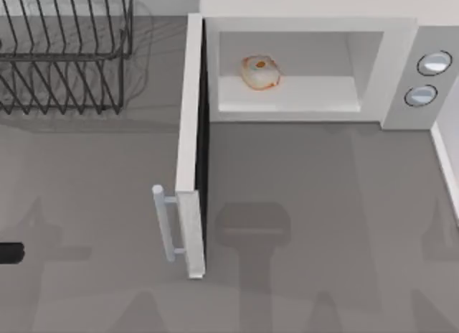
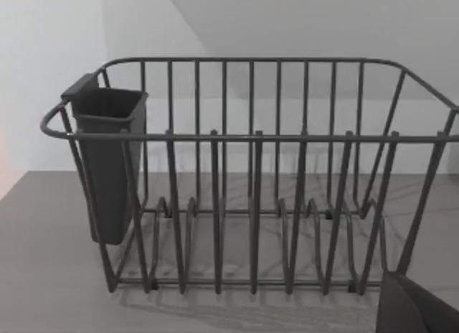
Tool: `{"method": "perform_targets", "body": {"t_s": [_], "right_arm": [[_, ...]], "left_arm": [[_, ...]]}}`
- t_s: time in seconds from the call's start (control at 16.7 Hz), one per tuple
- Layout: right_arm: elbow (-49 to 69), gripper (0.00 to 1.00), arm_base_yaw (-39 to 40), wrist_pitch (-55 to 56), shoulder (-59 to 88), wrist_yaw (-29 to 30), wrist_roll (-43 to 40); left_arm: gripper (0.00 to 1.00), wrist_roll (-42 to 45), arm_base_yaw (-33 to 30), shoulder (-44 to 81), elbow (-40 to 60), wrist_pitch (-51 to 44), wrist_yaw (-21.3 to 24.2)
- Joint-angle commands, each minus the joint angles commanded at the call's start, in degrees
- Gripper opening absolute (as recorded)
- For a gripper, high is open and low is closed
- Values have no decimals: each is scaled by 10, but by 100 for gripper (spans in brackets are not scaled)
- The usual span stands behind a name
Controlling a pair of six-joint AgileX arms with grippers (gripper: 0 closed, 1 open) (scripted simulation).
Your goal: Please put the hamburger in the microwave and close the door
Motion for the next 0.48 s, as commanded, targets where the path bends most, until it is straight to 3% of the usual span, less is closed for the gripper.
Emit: {"method": "perform_targets", "body": {"t_s": [0.24, 0.48], "right_arm": [[0, 100, 0, 0, 0, 0, 0], [0, 100, 0, 0, 0, 0, 0]], "left_arm": [[0, 0, 10, -7, 9, -10, 10], [0, -1, 71, -31, 41, -74, 72]]}}
